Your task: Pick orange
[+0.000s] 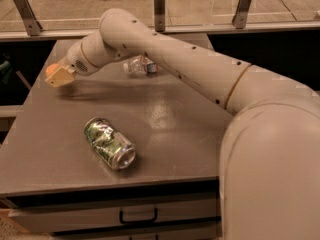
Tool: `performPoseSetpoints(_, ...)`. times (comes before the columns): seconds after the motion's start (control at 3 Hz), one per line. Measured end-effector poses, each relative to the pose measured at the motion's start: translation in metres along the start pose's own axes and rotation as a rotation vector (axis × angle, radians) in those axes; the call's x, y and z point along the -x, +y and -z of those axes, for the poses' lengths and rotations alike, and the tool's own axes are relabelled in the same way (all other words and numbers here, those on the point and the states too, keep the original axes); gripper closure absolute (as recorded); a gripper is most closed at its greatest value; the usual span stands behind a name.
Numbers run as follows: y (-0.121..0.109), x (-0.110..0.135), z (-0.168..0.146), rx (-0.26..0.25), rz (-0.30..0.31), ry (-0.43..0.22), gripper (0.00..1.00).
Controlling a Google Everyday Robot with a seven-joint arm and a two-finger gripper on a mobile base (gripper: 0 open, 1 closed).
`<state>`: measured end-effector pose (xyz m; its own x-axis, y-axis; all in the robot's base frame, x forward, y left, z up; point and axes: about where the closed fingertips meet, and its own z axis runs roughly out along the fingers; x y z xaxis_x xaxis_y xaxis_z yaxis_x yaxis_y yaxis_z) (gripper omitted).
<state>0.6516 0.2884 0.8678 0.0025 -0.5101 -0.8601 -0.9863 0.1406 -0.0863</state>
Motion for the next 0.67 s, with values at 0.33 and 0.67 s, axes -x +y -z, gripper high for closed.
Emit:
performPoseSetpoints(0.33,-0.001,0.01,0.044,0.029,0.003,-0.142,1.0)
performPoseSetpoints(0.67,0.001,0.014,0.102,0.056,0.033,-0.32,1.0)
